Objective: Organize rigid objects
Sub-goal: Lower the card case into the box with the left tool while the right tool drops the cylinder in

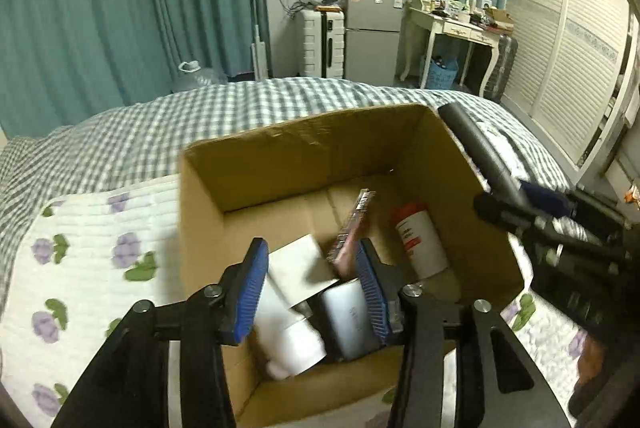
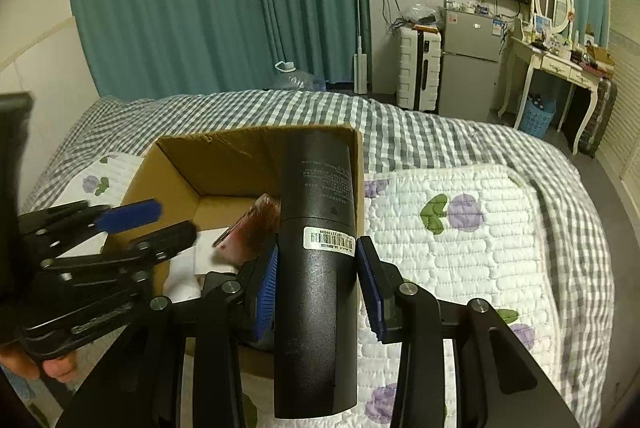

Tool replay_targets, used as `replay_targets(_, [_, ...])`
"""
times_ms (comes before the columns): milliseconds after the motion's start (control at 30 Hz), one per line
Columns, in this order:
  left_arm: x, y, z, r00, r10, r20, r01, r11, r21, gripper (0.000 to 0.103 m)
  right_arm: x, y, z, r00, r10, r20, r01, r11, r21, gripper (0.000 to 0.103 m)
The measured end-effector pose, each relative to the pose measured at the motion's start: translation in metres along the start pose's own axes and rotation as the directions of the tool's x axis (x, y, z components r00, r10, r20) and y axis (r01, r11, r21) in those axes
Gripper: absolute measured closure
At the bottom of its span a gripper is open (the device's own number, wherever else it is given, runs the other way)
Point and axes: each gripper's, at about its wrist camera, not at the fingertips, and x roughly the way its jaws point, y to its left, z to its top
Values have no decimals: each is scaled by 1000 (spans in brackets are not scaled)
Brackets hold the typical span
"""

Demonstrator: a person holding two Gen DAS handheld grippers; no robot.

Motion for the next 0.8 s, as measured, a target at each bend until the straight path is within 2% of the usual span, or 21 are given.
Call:
replay_targets(233, [-9,28,-9,1000,12,-15,-13,998,-54,47,1,15,12,1000,-20,7,20,1000,10,66])
replay_targets(400, [-8,43,-12,1000,5,-13,-6,995,-101,44,17,29,16,999,-34,-12,34,999,8,66])
replay_targets(700, [2,55,-21,1000,25,-7,-26,996,-86,43,49,46,9,997,-26,-66,26,1000,-11,65])
replay_targets(733, [2,56,-21,1000,25,-3,-25,996,-88,43,49,46,10,997,-43,-64,42,999,-16,63])
replay_targets(800, [3,57,-20,1000,15,-1,-15,995,-101,43,46,45,9,998,-31,-56,30,999,-12,52])
